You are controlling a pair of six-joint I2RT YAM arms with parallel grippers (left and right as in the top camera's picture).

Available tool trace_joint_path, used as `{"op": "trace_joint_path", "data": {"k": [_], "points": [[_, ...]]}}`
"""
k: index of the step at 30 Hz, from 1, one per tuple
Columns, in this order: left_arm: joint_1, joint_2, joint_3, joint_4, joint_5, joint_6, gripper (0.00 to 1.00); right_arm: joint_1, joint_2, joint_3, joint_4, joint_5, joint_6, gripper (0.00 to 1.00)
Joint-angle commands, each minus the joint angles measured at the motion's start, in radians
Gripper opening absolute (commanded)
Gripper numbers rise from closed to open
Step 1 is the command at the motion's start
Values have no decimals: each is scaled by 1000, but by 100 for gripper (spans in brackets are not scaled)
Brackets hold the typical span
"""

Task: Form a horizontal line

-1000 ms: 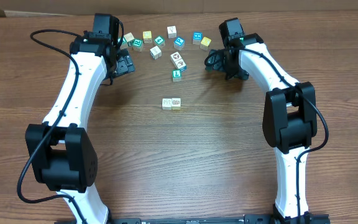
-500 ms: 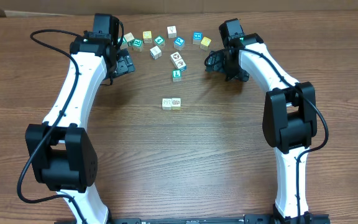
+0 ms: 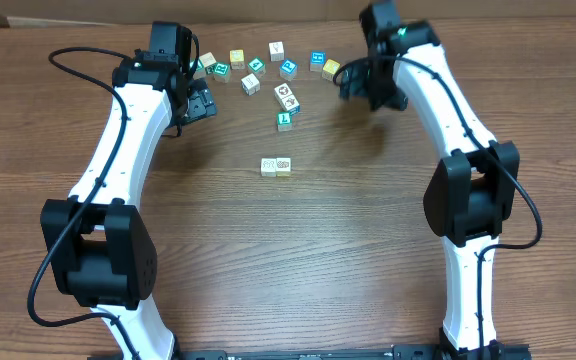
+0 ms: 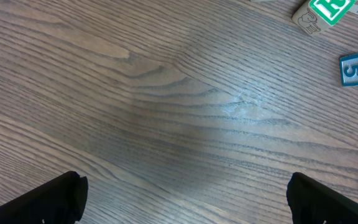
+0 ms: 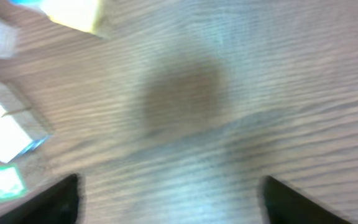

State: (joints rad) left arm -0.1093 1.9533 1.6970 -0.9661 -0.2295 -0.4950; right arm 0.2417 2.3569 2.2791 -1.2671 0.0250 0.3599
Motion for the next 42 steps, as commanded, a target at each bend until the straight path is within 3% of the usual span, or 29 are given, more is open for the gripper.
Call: {"op": "trace_joint_path", "data": {"k": [1, 12, 23, 29, 35, 42], "points": [[-2, 13, 24, -2, -13, 1, 100, -5, -48, 116, -26, -5, -73, 100], [-2, 13, 24, -2, -13, 1, 100, 19, -43, 109, 111, -68, -109, 100], [-2, 13, 24, -2, -13, 1, 100, 121, -40, -7, 288, 17, -134, 97], [-2, 13, 24, -2, -13, 1, 100, 164, -40, -119, 387, 26, -196, 77], [-2, 13, 24, -2, -13, 1, 100, 178, -40, -246, 496, 17, -239, 46], [-2, 13, 24, -2, -13, 1, 100, 178, -40, -360, 625, -70, -239, 47]]}}
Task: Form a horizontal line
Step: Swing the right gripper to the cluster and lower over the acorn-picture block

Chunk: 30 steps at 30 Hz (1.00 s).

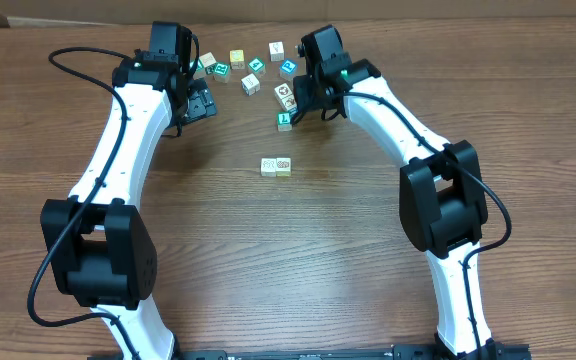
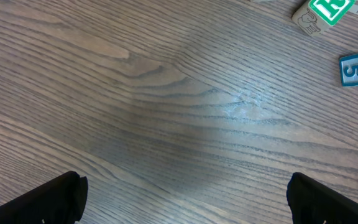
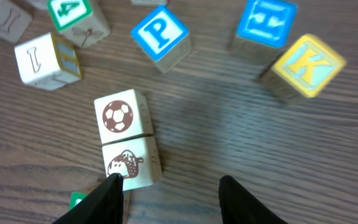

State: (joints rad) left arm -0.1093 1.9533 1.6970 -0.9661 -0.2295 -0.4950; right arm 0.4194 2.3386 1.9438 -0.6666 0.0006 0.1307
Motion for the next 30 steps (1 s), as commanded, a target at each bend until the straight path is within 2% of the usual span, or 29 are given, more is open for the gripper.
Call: {"op": "trace_joint_path", "data": {"k": [1, 3, 19, 23, 30], "points": [[-2, 13, 24, -2, -13, 1, 100, 0, -21, -33, 37, -50, -9, 47], [-2, 13, 24, -2, -13, 2, 100, 2, -21, -40, 58, -60, -9, 50], [-2, 13, 24, -2, -13, 1, 100, 42, -21, -93, 196, -54, -36, 51], [-2, 13, 24, -2, -13, 1, 100, 44, -21, -93, 193, -55, -35, 56], [-2, 13, 24, -2, -13, 1, 100, 45, -20, -131, 244, -54, -36, 55]]}}
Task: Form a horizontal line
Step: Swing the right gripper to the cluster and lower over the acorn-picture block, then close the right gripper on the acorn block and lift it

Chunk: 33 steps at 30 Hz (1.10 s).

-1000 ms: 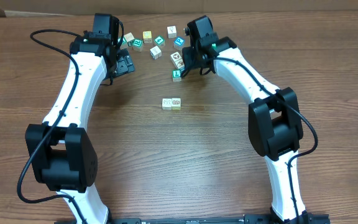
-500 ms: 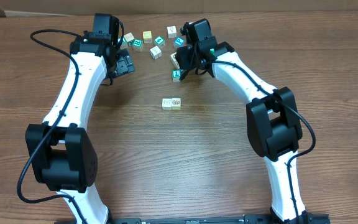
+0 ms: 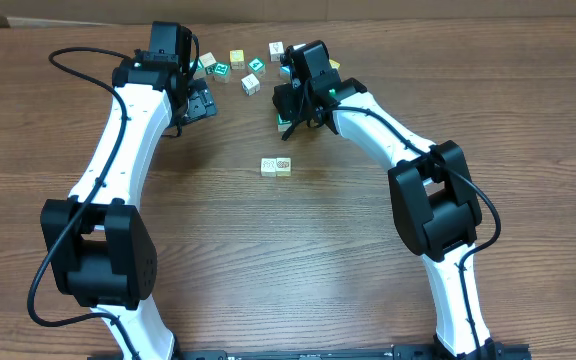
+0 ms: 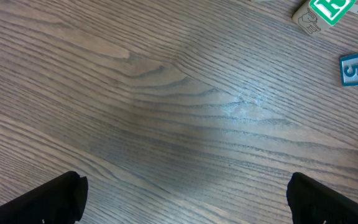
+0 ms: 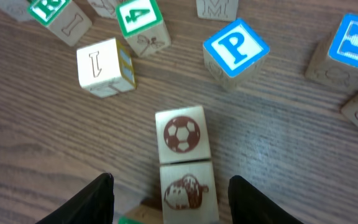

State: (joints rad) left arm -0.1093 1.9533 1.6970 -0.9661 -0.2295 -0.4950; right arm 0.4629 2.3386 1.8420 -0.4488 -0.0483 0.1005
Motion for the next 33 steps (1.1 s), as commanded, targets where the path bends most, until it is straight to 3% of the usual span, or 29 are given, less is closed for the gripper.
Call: {"op": "trace_joint_path", "data": {"k": [1, 16, 18, 23, 28, 31, 33], "points": [[-2, 13, 24, -2, -13, 1, 100, 2, -20, -40, 44, 3, -5, 55], [-2, 13, 24, -2, -13, 1, 100, 2, -19, -56, 81, 33, -5, 55], [-2, 13, 24, -2, -13, 1, 100, -1, -24, -46, 77, 32, 0, 49], [-2, 13, 24, -2, -13, 1, 100, -21, -91, 8, 27, 32, 4, 48], [-2, 13, 24, -2, -13, 2, 100, -31, -185, 16, -68, 31, 32, 30], [-2, 13, 24, -2, -13, 1, 100, -31, -195, 16, -164, 31, 101, 4], [-2, 13, 24, -2, -13, 1, 100, -30, -187, 10, -227, 31, 136, 4]]}}
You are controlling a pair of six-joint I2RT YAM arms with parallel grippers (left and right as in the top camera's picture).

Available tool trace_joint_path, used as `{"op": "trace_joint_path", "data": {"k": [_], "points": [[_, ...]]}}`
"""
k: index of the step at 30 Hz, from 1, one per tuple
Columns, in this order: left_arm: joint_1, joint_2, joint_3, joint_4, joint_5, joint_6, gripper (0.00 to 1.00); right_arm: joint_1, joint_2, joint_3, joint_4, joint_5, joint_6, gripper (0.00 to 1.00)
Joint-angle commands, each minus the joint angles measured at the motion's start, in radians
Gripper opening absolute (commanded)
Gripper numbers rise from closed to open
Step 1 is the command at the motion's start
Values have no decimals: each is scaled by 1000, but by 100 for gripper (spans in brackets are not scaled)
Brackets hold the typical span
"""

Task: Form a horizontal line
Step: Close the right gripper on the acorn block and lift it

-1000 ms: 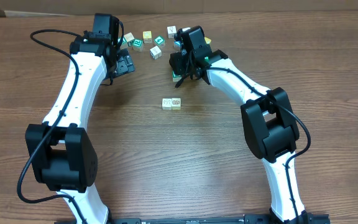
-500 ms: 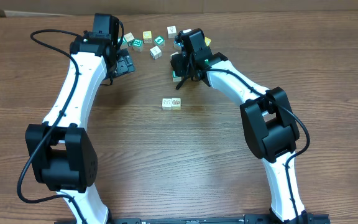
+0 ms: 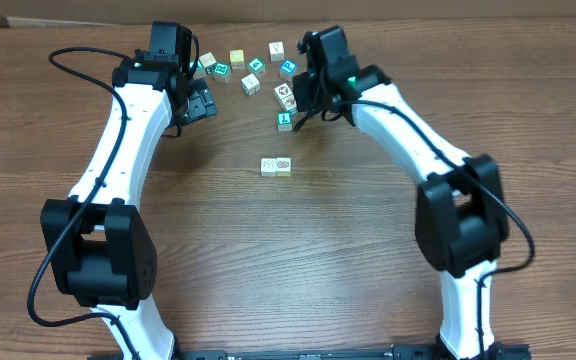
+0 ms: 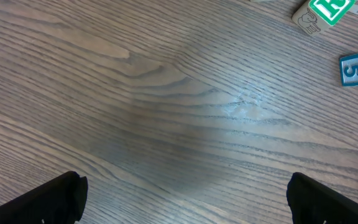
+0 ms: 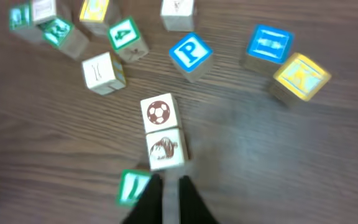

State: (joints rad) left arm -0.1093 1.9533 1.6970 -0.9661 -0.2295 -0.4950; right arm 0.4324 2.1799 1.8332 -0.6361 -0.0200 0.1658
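Several lettered and pictured wooden blocks lie scattered at the table's far side. A soccer-ball block point(image 5: 159, 113) touches an acorn block point(image 5: 164, 149), with a green block point(image 5: 131, 186) just beside them. Two blocks point(image 3: 276, 166) sit side by side nearer the table's middle. My right gripper point(image 5: 169, 199) hangs above the table next to the green block, fingers almost together with nothing between them. My left gripper point(image 4: 185, 205) is open over bare wood, left of a green R block point(image 4: 328, 9) and a blue 5 block.
A blue P block point(image 5: 191, 55), another blue block point(image 5: 269, 45), a yellow K block point(image 5: 300, 76), a green 4 block point(image 5: 126, 34) and an I block point(image 5: 104, 71) lie around the soccer block. The right arm point(image 3: 408, 110) hides part of the cluster in the overhead view.
My right gripper was wide open low over the soccer and acorn blocks; now it is shut, higher and a little to the right. No block has moved. The left arm is unchanged.
My right gripper was open to the right of the block cluster. Then it was over the soccer and acorn blocks, then lower and further left, still open. Now it is shut, empty and raised. Blocks and left arm kept their places throughout.
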Motion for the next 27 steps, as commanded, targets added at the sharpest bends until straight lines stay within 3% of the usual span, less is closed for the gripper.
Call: {"op": "trace_joint_path", "data": {"k": [1, 7, 15, 27], "points": [[-2, 13, 24, -2, -13, 1, 100, 3, -25, 15, -68, 0, 78, 4], [-2, 13, 24, -2, -13, 1, 100, 35, -10, -68, -91, -7, 109, 4], [-2, 13, 24, -2, -13, 1, 100, 70, -3, -213, 97, -8, 127, 4], [-2, 13, 24, -2, -13, 2, 100, 83, 58, -238, 153, 101, 150, 4]]}}
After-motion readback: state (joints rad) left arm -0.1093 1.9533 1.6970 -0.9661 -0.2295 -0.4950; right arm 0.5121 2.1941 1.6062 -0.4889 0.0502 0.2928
